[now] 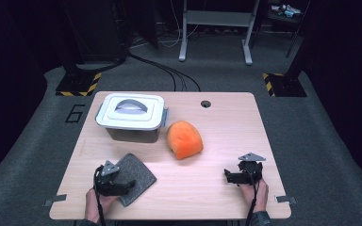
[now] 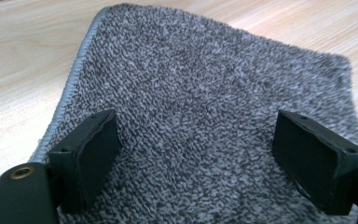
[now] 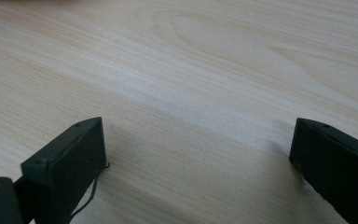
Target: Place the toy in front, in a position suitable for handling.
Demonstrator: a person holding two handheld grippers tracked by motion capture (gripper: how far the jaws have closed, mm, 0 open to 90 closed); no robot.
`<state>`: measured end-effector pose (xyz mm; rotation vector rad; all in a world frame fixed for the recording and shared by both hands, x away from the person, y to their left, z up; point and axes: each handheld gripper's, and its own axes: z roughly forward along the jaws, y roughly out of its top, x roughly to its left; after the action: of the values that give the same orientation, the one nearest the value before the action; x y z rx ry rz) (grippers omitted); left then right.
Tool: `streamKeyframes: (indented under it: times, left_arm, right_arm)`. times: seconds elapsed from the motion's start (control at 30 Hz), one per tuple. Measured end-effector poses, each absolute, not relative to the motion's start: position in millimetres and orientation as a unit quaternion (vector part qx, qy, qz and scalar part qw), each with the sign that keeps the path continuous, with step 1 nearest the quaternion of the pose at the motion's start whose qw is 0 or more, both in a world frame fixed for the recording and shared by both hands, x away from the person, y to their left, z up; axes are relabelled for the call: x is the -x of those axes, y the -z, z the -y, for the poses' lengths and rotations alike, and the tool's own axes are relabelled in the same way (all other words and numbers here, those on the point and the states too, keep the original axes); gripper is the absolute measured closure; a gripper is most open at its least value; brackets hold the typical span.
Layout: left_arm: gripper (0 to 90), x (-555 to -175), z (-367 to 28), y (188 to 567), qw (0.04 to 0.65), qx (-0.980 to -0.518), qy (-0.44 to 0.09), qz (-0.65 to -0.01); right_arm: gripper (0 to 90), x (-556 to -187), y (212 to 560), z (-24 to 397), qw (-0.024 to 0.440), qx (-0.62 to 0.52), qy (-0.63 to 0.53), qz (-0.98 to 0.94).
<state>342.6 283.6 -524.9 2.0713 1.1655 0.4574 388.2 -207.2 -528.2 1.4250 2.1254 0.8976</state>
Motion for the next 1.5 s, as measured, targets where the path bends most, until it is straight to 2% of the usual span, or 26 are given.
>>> streamKeyframes:
  times: [0.2, 0.33, 0.37, 0.5, 0.8, 1.17, 1.5]
  left_arm:
    - [25.0, -341, -284, 524, 0.344, -0.802, -0.186, -0.452]
    - [45.5, -340, -287, 524, 0.354, -0.793, -0.196, -0.456]
    - [45.5, -340, -289, 523, 0.355, -0.792, -0.195, -0.457]
    - [69.4, -340, -291, 523, 0.363, -0.790, -0.189, -0.457]
    - [76.8, -338, -293, 522, 0.379, -0.784, -0.178, -0.458]
    - [78.6, -334, -294, 507, 0.432, -0.767, -0.157, -0.447]
    - [78.6, -326, -282, 493, 0.441, -0.781, -0.147, -0.416]
  right_arm:
    - [3.3, -388, 528, 208, 0.210, -0.511, -0.323, -0.768]
    - [3.3, -388, 528, 208, 0.211, -0.512, -0.324, -0.767]
    - [3.3, -388, 528, 208, 0.211, -0.512, -0.324, -0.767]
    - [3.3, -388, 528, 208, 0.211, -0.512, -0.323, -0.767]
    - [3.3, -388, 528, 208, 0.211, -0.513, -0.323, -0.767]
    - [3.5, -389, 528, 207, 0.212, -0.518, -0.321, -0.764]
    - [3.5, -388, 528, 207, 0.214, -0.517, -0.323, -0.763]
